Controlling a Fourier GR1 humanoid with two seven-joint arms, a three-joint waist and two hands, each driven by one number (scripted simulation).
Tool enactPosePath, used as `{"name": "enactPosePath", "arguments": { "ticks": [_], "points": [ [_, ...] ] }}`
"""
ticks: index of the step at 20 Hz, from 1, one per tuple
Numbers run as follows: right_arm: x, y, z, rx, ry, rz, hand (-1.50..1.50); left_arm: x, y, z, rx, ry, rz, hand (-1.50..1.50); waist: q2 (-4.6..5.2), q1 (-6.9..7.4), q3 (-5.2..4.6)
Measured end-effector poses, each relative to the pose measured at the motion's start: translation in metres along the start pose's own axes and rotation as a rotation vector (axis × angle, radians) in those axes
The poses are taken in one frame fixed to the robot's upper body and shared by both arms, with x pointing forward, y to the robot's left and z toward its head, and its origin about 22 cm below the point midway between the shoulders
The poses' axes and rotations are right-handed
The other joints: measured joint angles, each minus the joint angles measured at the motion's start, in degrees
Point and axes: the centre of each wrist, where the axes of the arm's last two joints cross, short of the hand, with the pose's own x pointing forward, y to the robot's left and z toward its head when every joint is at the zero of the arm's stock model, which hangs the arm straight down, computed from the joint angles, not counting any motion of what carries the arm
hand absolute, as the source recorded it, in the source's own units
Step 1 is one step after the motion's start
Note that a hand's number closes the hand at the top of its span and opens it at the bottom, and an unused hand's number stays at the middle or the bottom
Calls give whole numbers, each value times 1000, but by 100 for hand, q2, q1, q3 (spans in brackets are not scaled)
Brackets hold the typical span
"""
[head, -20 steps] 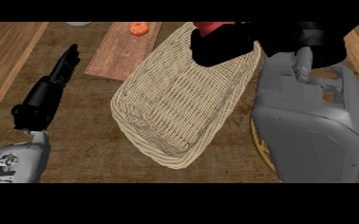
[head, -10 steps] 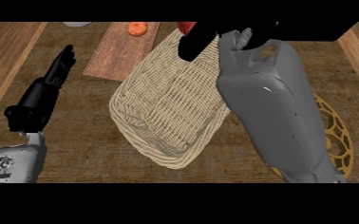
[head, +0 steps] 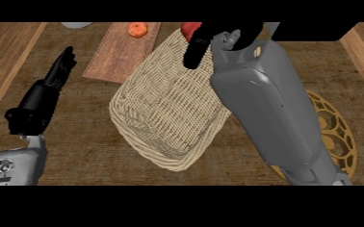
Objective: Pick the bell pepper from the placemat and place it in the basket
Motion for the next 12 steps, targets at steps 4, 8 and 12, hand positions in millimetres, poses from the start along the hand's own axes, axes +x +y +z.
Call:
{"name": "enactPosePath", "arguments": {
  "ticks": [4, 8, 12],
  "points": [
    [-2, -1, -3, 61, -10, -36, -150, -2, 0, 1, -3, 0, -2, 0, 7, 12, 1],
    [-7, -3, -2, 53, -12, -92, -150, 1, 2, 1, -3, -3, -5, 0, 13, 13, 3],
    [-11, -18, -1, -39, -15, -247, -150, -2, 2, 0, -3, -4, -4, 0, 22, 22, 3]
  ]
}}
